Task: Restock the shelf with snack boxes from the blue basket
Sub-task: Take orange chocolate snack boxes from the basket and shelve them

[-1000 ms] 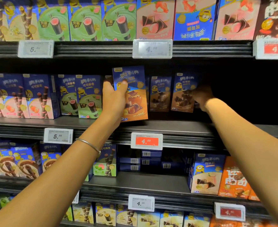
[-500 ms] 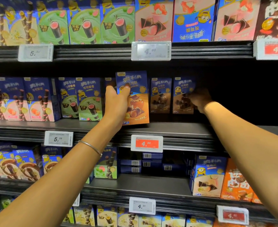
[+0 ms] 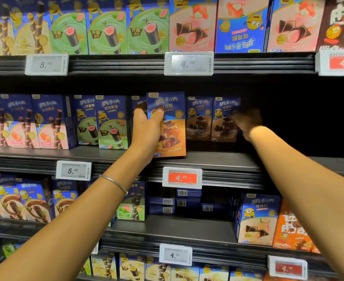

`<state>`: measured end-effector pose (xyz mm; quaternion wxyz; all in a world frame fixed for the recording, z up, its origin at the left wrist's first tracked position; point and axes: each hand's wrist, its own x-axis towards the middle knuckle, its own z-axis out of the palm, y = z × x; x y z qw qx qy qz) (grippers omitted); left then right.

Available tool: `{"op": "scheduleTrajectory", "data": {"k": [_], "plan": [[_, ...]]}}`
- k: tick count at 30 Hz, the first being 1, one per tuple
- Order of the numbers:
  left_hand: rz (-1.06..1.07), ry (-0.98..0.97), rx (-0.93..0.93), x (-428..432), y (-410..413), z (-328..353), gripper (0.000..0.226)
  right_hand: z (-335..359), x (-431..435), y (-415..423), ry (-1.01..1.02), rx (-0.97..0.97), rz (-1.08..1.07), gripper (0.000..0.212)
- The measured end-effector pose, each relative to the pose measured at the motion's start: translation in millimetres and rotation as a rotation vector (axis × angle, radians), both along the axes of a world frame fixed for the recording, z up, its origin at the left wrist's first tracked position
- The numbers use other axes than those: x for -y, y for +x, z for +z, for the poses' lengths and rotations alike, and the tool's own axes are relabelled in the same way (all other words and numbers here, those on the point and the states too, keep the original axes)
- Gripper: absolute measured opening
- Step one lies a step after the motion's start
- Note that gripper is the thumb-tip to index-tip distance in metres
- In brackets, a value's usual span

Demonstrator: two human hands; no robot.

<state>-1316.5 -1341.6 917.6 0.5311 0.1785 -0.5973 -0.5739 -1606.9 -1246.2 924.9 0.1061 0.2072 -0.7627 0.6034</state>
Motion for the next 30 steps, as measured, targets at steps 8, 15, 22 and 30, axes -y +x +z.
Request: {"op": "scheduleTrajectory", "data": {"k": [8,15,22,30], "plan": [[-0.022,-0.028,0.032,-9,-14,13,0.019,43,-15,102,-0.066,0.036,0.516,0.045],[0.034,-0.156,0.171,-20,-31,33,0.031,48,-3,110,0.211,-0.126,0.452,0.042],[0.21,-0.655,0.903,-3,-24,51,0.03,43,4,110,0.083,-0.208,0.508,0.042],[0.392,-1.235,1.039,1,-45,67,0.077,39,13,100,0.188,-0.237,0.496,0.046]]}}
